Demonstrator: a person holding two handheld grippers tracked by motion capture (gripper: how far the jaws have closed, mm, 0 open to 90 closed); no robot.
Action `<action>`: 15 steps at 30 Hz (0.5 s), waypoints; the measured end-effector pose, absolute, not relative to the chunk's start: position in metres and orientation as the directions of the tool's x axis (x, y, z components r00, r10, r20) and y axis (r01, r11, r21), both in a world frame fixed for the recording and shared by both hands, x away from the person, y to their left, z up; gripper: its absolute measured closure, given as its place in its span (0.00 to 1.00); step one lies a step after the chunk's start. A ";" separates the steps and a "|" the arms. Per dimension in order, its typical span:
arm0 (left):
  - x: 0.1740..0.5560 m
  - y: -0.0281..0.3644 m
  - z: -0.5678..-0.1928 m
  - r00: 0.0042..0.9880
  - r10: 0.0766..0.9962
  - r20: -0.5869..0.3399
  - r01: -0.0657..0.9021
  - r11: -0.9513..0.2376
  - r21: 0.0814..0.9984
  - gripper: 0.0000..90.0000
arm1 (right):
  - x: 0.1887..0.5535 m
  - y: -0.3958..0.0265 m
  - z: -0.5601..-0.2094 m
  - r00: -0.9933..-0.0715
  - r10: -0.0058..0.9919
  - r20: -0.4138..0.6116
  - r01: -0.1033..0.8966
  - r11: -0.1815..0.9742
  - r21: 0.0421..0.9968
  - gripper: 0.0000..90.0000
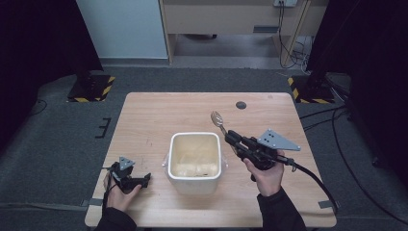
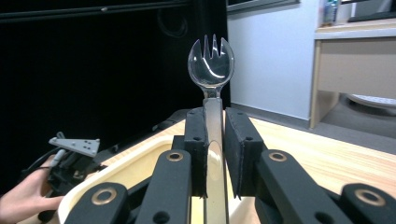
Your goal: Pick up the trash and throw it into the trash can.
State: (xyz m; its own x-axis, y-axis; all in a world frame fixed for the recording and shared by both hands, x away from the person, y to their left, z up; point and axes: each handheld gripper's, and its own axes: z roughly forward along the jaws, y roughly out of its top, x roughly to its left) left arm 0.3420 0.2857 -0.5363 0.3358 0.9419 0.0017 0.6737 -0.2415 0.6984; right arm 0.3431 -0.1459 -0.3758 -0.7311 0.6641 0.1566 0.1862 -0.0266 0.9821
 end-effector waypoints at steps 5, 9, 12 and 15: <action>0.342 0.286 -0.536 0.336 0.942 0.002 0.674 -0.242 0.698 0.00 | 0.345 -0.133 -0.377 -0.755 0.638 0.149 0.183 -0.013 0.983 0.88; 0.342 0.286 -0.536 0.336 0.942 0.001 0.674 -0.242 0.698 0.00 | 0.345 -0.126 -0.380 -0.765 0.626 0.151 0.192 -0.002 0.981 0.88; 0.342 0.285 -0.536 0.337 0.942 0.001 0.674 -0.242 0.698 0.00 | 0.345 -0.119 -0.384 -0.776 0.608 0.168 0.210 -0.002 0.978 0.88; 0.342 0.285 -0.536 0.337 0.941 0.001 0.674 -0.242 0.698 0.00 | 0.346 -0.114 -0.388 -0.780 0.599 0.180 0.228 0.004 0.974 0.88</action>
State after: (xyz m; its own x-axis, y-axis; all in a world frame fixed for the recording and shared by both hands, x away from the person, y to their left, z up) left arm 0.3421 0.2855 -0.5362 0.3372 0.9414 0.0009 0.6740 -0.2421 0.6980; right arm 0.3461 -0.1144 -0.3880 -0.7805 0.5987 0.1803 0.2278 0.0037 0.9737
